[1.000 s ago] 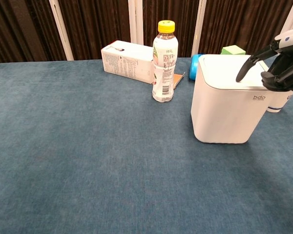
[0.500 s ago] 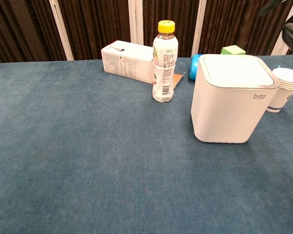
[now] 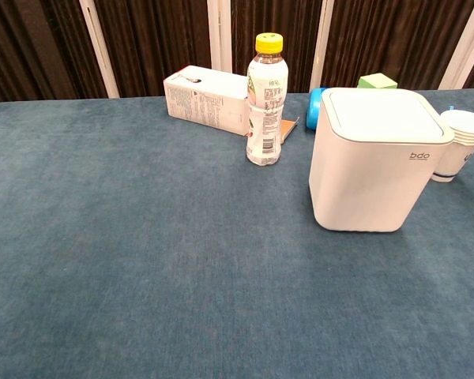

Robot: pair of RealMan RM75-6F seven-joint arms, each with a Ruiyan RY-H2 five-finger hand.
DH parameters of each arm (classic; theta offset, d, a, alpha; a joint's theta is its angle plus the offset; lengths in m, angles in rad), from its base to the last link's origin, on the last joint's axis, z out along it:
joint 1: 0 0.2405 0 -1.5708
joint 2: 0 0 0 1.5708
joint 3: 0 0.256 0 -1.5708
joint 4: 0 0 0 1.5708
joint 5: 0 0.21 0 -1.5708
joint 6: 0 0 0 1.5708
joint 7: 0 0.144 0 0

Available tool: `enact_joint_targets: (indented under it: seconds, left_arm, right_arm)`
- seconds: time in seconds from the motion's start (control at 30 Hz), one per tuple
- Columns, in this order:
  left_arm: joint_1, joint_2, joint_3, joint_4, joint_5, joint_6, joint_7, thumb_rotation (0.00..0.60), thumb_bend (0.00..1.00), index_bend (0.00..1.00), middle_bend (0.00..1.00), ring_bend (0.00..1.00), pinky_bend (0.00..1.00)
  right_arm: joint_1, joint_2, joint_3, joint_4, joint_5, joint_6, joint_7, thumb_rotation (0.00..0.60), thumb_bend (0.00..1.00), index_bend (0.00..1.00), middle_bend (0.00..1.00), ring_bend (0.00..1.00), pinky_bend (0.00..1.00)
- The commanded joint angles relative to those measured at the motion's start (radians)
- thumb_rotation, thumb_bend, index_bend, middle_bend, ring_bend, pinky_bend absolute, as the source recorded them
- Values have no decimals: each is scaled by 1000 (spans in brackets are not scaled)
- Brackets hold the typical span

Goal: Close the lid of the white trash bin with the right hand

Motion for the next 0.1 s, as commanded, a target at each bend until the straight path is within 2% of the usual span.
enact_joint_targets:
  seconds: [0.03,0.1]
  left_arm:
    - [-1,-1,0,1,-2,-2,7,600,0,0,0,0,0]
    - [-1,-3,0,2,1,0,12,600,0,0,0,0,0]
  right_arm:
    - [-75,-51,-30,94,-68,71,16,600,245,0,0,0,0]
    - [-85,-58,-22,104,-74,75,31,600,245,0,0,0,0]
